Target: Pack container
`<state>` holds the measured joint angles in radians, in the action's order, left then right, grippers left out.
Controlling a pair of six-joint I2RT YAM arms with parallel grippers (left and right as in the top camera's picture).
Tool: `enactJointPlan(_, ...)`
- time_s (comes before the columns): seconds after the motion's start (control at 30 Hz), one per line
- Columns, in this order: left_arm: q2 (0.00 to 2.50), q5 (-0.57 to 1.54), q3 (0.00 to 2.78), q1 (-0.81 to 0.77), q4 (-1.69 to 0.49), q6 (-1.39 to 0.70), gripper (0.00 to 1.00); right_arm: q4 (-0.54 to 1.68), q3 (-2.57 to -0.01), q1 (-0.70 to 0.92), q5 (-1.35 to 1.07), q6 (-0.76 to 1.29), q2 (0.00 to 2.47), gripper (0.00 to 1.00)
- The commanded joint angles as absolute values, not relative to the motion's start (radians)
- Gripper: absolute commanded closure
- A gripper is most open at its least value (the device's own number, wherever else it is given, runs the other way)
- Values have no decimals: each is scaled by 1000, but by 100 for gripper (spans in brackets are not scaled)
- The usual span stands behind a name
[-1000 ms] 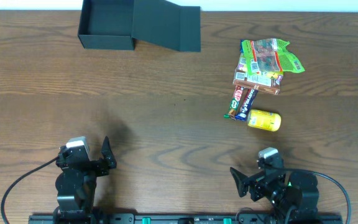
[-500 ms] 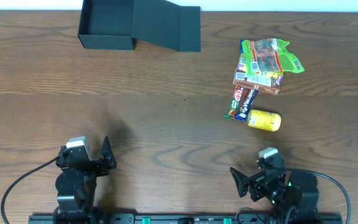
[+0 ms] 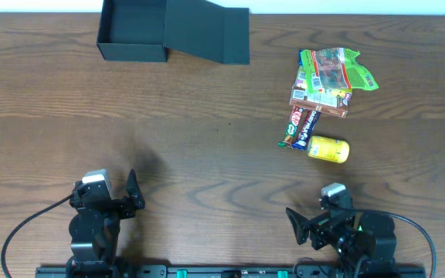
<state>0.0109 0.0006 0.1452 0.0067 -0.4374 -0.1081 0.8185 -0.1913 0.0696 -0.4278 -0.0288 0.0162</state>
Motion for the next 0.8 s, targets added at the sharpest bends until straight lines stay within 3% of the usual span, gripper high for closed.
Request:
enactJointPlan(0.0, 4, 9, 126, 13, -436, -110, 5, 819, -183, 83, -425, -15, 6, 1)
enactJointPlan(0.27, 4, 72, 126, 13, -399, -140, 5, 819, -183, 83, -424, -15, 6, 1)
enactJointPlan(0.43, 4, 131, 126, 13, -243, -163, 4, 819, -183, 83, -425, -15, 6, 1)
enactJointPlan(0.77, 95, 50, 176, 13, -64, -121, 5, 819, -183, 83, -425, -15, 6, 1)
